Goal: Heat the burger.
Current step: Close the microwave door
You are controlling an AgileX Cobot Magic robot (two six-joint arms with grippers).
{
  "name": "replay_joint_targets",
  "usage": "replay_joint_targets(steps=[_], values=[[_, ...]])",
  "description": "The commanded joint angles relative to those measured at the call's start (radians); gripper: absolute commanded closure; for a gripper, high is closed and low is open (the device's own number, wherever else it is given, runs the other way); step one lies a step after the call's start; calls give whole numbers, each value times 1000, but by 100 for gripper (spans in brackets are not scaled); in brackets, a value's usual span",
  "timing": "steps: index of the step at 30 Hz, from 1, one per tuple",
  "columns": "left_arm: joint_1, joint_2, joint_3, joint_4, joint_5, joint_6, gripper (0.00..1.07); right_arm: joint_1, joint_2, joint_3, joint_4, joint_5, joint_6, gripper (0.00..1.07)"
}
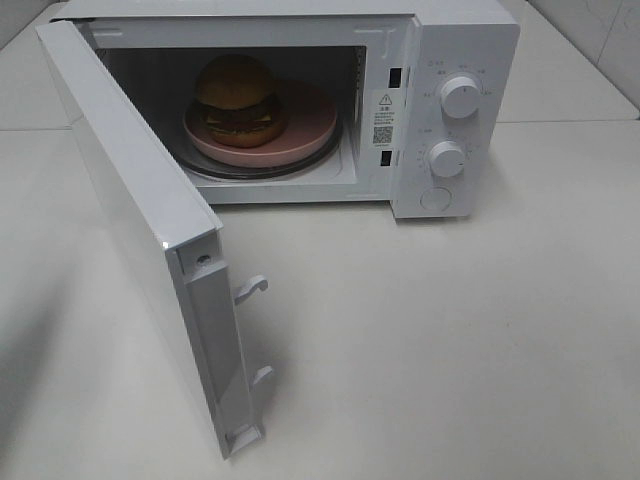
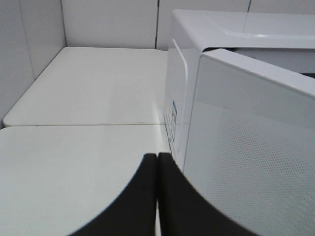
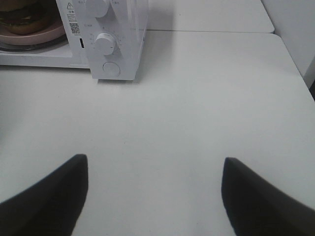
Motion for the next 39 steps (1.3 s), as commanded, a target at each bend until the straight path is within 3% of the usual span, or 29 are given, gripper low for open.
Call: replay_joint_targets(steps=[1, 5, 8, 15, 21, 28, 32, 39], values=[[3, 92, 3, 110, -104, -47, 107, -7, -31, 0, 4, -15, -6, 33], [3, 201, -1, 179, -221, -109, 107, -7, -31, 0, 4, -15, -6, 33], [3, 265, -8, 204, -295, -118, 107, -7, -31, 0, 4, -15, -6, 33], [0, 359, -40, 230, -352, -145, 107, -7, -31, 0, 4, -15, -6, 33], [-14, 451, -107, 336, -353, -204, 107, -7, -31, 0, 4, -15, -6, 33], [-109, 519, -146, 335, -349, -193, 107, -7, -31, 0, 4, -15, -6, 33], [-165, 540, -154, 253, -347, -180, 107, -7, -31, 0, 4, -15, -6, 33], [-230, 541, -194, 226, -343, -180, 107, -7, -31, 0, 4, -15, -6, 33]])
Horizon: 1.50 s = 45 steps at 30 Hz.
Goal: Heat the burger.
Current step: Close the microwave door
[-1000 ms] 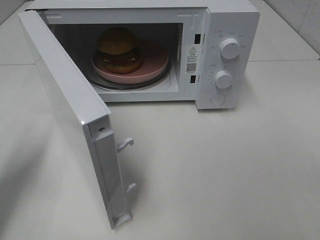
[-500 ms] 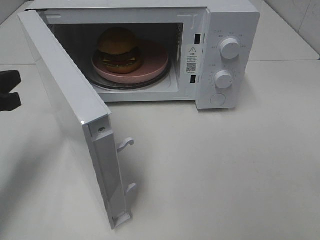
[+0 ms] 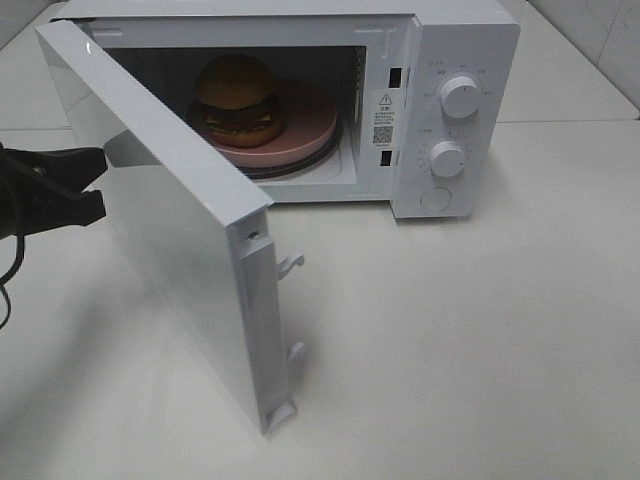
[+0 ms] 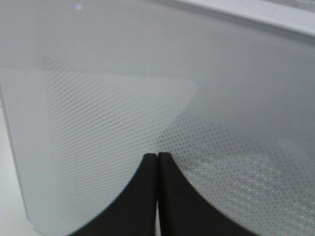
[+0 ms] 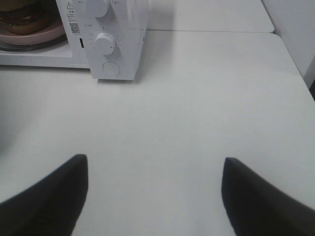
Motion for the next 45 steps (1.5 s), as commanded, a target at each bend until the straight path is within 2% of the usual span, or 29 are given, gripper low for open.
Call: replay_joint_targets(steps=[1, 10, 18, 21, 24, 42, 44, 45], values=[[-39, -3, -37, -19, 2, 2, 107, -7, -31, 0, 4, -15, -6, 33], [-111, 20, -120, -42, 85, 1, 107, -7, -31, 0, 4, -15, -6, 33], [-194, 52, -197, -148, 164, 0, 107, -7, -31, 0, 4, -15, -6, 33], [-237, 81, -242, -239, 196, 2, 107, -7, -31, 0, 4, -15, -6, 33], [-260, 109, -275, -268, 204, 2, 107, -7, -31, 0, 4, -15, -6, 33], [-335, 231, -441, -326, 234, 6, 107, -7, -31, 0, 4, -15, -6, 33], [-337, 237, -455, -328, 237, 9, 107, -7, -31, 0, 4, -15, -6, 33], [-346, 248, -485, -339, 268, 28, 107, -7, -31, 0, 4, -15, -6, 33]])
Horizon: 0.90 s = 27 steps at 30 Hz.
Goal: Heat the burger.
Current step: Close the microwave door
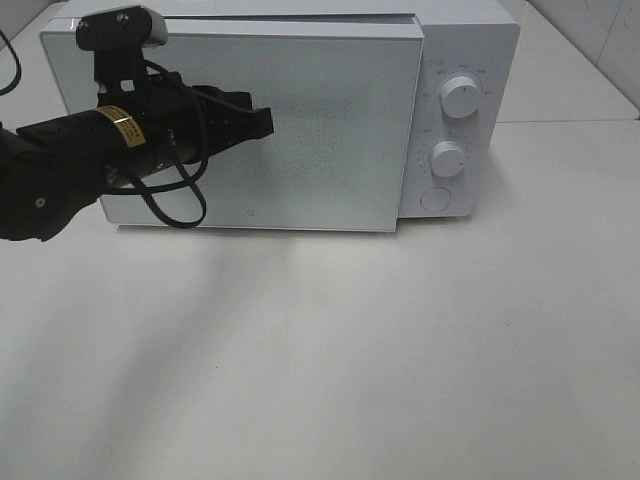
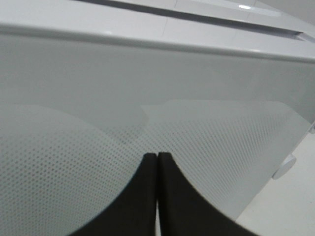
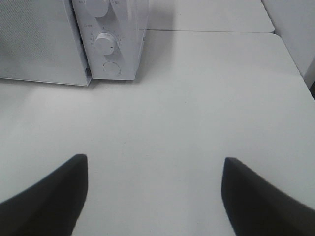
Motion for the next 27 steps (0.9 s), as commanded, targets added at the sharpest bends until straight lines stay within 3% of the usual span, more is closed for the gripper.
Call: replay_joint_targets(steps=[1, 9, 27], values=[[-23, 24, -67, -35, 62, 44, 107, -7, -31, 0, 4, -15, -6, 33], [-50, 82, -180, -59, 122, 73, 107, -7, -31, 0, 3, -15, -6, 33], [-97, 208, -416, -75, 223, 81, 107, -7, -31, 0, 3, -15, -6, 33]])
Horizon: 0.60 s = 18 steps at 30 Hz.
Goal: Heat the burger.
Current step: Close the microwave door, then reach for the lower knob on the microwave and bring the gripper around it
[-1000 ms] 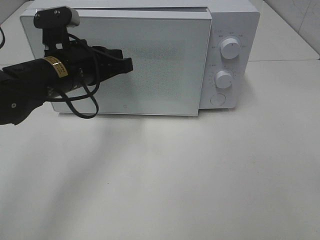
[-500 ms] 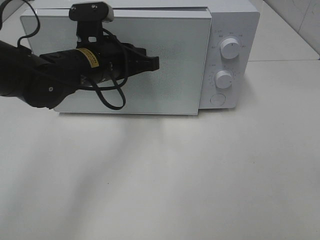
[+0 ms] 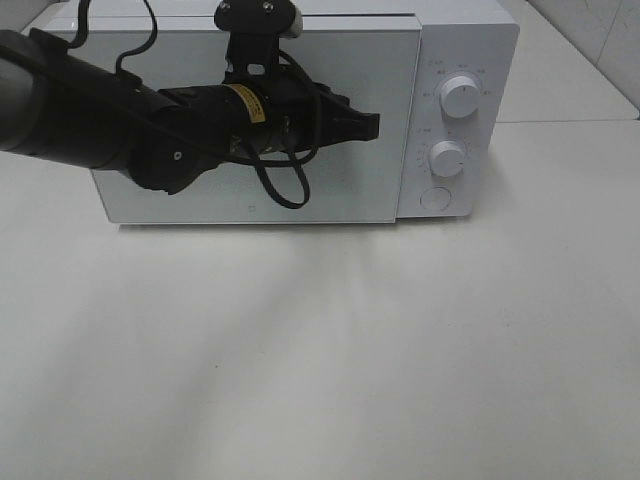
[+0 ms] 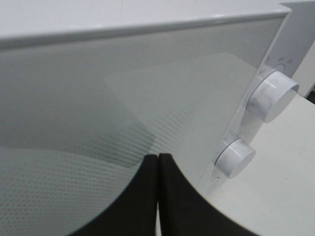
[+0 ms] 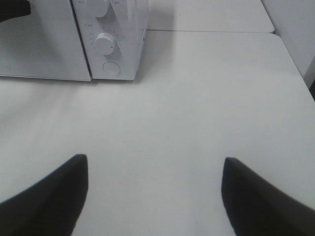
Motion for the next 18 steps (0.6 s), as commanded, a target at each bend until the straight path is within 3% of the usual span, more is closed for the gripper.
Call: replay_joint_targets(steps=[1, 10, 16, 18], values=[[24, 25, -64, -76, -47, 0, 107, -7, -31, 0, 3, -15, -6, 33], [-5, 51, -104, -71, -38, 18, 107, -7, -31, 0, 3, -15, -6, 33], [-59, 0, -104, -71, 93, 18, 105, -7, -31, 0, 3, -15, -6, 33], [-78, -18, -104, -71, 145, 18, 100, -7, -31, 0, 3, -15, -6, 33]])
